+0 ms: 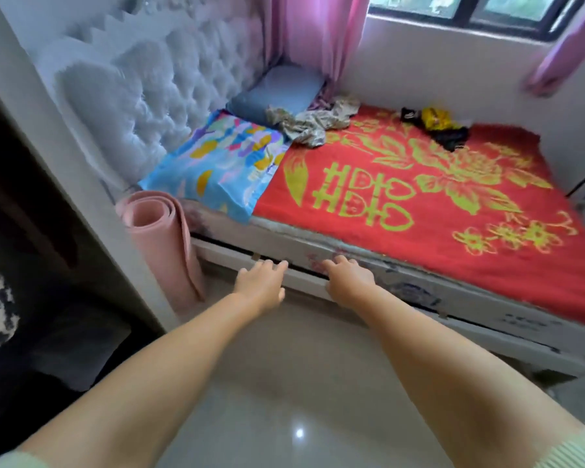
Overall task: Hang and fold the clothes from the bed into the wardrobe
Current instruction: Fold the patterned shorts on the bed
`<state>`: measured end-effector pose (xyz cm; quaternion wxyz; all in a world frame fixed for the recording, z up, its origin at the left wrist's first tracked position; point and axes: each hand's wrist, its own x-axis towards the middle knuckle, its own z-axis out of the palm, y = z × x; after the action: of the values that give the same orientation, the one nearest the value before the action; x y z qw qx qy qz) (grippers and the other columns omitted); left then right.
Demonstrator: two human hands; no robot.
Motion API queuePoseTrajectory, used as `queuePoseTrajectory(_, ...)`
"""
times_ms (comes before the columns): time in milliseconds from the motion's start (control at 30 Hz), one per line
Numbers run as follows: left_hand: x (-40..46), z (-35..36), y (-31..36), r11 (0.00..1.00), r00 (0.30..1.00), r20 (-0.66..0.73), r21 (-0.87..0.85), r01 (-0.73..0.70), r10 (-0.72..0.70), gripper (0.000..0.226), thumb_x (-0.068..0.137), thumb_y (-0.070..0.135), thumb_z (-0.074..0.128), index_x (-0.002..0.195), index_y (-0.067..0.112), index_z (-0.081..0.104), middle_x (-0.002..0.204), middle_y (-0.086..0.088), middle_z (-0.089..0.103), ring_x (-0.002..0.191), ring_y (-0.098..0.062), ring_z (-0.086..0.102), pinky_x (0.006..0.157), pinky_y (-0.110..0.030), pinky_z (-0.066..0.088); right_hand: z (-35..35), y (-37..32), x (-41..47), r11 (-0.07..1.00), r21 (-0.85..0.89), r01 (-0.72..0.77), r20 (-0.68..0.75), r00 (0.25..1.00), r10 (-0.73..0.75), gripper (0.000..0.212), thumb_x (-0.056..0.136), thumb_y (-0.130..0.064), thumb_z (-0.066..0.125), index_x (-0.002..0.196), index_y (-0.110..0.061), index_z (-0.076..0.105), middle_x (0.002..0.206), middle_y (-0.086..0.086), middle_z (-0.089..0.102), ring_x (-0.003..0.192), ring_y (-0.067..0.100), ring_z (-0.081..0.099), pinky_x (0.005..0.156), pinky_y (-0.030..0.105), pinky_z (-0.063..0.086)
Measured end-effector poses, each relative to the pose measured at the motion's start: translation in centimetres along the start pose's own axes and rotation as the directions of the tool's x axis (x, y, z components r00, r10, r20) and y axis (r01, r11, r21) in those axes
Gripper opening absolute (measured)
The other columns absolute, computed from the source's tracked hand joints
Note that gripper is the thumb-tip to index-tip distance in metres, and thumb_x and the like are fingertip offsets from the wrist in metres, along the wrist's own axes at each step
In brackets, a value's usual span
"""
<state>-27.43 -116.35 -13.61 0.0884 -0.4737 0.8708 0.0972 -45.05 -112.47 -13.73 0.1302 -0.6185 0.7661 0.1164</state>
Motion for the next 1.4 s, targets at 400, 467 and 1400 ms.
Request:
queuePoseTrajectory(400, 4.0, -7.3, 26.0, 0.975, 0.970, -0.099, 0.021, -0.221, 0.222, 0.055, 0.099, 0.029, 0.042, 0.149, 0.019, 0.021, 0.137, -0.011, 0.043, 0.122, -0.030, 0.043, 0.093, -0.044, 0.039, -4.1, 25.5, -10.1, 0.975, 0.024, -0.223, -0.051, 0.973, 0.224, 0.044, 0.095, -0.012, 0.039, 0.139, -0.017, 0.038, 0.133, 0.011, 0.043, 0.116, 0.032, 0.047, 0.075, 0.039, 0.041)
queuePoseTrajectory(467, 4.7, -7.8, 28.7, 0.974, 0.971, -0.080, 0.033, -0.224, 0.226, 0.053, 0.099, 0.028, 0.042, 0.148, 0.020, 0.023, 0.138, -0.011, 0.044, 0.123, -0.030, 0.043, 0.093, -0.044, 0.039, -4.2, 28.3, -11.2, 0.969, 0.030, -0.243, -0.063, 0.968, 0.245, 0.044, 0.096, -0.014, 0.040, 0.140, -0.017, 0.038, 0.134, 0.010, 0.043, 0.116, 0.031, 0.047, 0.074, 0.038, 0.041)
queuePoseTrajectory(1400, 39.1, -15.4, 33.7, 0.967, 0.968, -0.034, 0.076, -0.244, 0.247, 0.052, 0.098, 0.030, 0.042, 0.147, 0.021, 0.025, 0.134, -0.008, 0.047, 0.119, -0.028, 0.048, 0.080, -0.038, 0.043, -13.3, 45.4, 15.9, 0.957, 0.092, -0.274, -0.074, 0.957, 0.281, 0.043, 0.100, -0.025, 0.039, 0.142, -0.020, 0.035, 0.138, 0.008, 0.041, 0.117, 0.029, 0.050, 0.072, 0.037, 0.043)
